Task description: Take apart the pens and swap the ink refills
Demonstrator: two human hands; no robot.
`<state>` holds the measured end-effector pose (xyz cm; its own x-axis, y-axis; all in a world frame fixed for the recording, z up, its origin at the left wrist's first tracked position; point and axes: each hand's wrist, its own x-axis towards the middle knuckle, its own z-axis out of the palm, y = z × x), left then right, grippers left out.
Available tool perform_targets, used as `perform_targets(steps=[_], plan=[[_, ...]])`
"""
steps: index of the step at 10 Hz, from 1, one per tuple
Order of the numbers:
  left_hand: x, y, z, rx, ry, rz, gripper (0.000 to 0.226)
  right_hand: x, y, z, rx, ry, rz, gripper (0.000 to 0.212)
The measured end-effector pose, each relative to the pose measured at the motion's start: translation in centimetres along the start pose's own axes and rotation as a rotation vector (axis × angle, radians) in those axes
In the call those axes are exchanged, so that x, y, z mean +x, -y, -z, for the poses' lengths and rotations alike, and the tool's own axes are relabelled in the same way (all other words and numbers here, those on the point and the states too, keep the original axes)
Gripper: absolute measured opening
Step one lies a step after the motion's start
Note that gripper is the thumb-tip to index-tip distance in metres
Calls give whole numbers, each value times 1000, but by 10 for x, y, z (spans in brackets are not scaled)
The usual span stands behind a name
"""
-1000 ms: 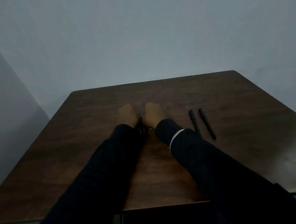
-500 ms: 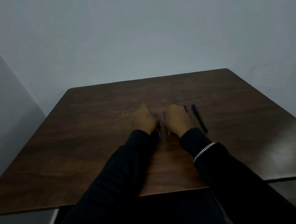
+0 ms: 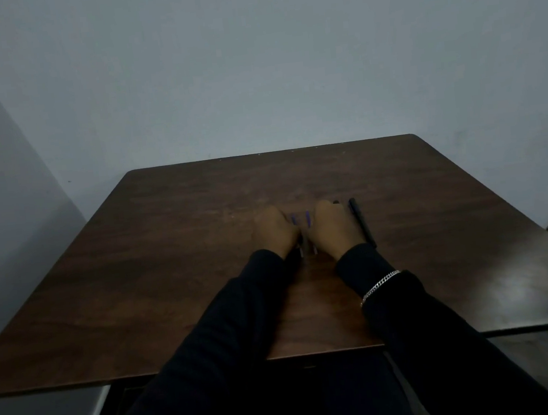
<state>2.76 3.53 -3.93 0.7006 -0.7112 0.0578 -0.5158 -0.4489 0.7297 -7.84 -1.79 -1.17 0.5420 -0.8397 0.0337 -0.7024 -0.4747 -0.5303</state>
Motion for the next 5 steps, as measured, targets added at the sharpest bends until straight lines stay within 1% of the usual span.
perform_targets(steps=[1,2,3,4,5], plan=[[1,1,2,14,20,9,29,0,0,0,14,4,-2,47],[2,4,3,28,27,12,37,1,-1,-2,33,-3,-13,45],[-2,2,5,26,14,-12,46,1,-1,-2,43,2,-20,39],[-6,3,10,35,18,-26,48,-1,-2,3,64,-24,-14,42],[-13,4,18,7,46,-18,35,-6,-4,11,78,-71,7,39]])
